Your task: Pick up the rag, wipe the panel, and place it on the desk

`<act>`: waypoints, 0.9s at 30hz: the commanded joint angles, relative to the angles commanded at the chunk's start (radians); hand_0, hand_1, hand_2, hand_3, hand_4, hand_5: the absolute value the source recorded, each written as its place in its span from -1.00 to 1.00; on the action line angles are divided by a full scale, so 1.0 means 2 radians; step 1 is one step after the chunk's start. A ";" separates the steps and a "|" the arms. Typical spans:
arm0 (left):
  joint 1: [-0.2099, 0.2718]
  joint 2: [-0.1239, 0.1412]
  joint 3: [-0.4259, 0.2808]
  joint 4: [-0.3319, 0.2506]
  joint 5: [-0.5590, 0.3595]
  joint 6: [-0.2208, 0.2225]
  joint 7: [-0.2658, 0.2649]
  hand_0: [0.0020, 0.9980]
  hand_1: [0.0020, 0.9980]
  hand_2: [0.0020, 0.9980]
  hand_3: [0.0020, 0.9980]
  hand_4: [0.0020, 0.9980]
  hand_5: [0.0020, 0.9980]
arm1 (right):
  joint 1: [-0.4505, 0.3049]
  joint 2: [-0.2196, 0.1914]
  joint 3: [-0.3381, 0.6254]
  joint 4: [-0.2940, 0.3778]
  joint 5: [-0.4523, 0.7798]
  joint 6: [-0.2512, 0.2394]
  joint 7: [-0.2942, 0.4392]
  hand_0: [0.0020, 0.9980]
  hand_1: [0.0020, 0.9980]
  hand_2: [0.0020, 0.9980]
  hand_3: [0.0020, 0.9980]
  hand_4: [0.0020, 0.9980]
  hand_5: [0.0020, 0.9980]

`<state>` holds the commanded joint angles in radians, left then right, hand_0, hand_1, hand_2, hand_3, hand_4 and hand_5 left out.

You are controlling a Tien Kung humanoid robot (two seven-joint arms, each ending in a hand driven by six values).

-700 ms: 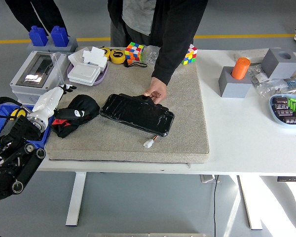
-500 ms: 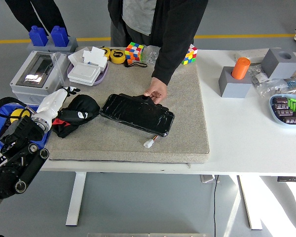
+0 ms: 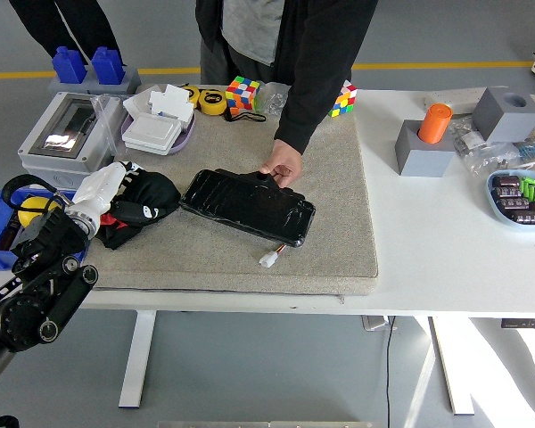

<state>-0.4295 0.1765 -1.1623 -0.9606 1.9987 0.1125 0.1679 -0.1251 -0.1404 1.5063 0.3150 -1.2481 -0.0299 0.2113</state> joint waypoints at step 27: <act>0.010 0.008 -0.031 -0.073 0.009 0.043 -0.032 -0.47 -0.15 -0.02 0.12 0.42 -1.00 | 0.000 0.001 0.001 0.000 -0.001 -0.001 0.002 0.18 0.21 0.07 0.07 0.80 -0.28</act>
<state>-0.4102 0.1931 -1.2240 -1.1070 2.0168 0.1993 0.1035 -0.1253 -0.1389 1.5079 0.3146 -1.2509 -0.0327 0.2150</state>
